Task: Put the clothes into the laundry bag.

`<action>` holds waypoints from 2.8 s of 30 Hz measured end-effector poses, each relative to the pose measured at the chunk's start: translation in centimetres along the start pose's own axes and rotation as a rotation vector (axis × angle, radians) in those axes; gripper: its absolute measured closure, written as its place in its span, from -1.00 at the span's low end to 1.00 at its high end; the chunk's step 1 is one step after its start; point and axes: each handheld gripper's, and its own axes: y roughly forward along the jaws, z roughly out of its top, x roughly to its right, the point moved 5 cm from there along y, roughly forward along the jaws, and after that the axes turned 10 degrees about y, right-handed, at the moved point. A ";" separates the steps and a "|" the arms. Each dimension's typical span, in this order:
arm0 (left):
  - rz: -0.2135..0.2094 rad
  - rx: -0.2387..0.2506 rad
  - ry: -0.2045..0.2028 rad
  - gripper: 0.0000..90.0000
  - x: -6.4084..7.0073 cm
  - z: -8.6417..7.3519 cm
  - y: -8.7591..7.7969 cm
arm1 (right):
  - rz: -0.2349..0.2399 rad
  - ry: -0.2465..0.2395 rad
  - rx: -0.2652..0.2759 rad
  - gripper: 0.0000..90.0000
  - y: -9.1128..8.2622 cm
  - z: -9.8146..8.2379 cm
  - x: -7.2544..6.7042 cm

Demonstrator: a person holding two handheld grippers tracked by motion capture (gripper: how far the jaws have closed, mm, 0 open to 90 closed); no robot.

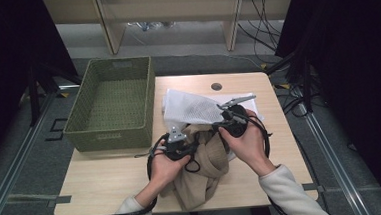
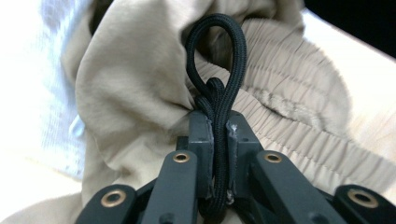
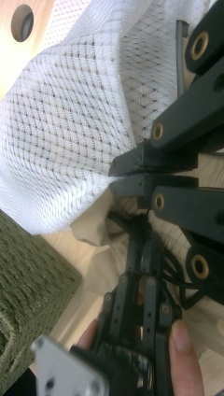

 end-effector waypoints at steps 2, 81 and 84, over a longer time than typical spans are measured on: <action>-0.005 0.043 -0.013 0.83 0.4 0.7 -0.3 | 0.007 0.000 0.007 1.00 -0.1 0.1 -0.2; -0.100 0.136 0.014 0.87 2.5 4.5 -2.3 | 0.113 -0.056 0.068 1.00 -5.0 0.8 -4.3; -0.074 0.182 0.032 0.88 2.5 5.8 -3.2 | 0.118 -0.069 0.091 1.00 -5.6 0.9 -4.6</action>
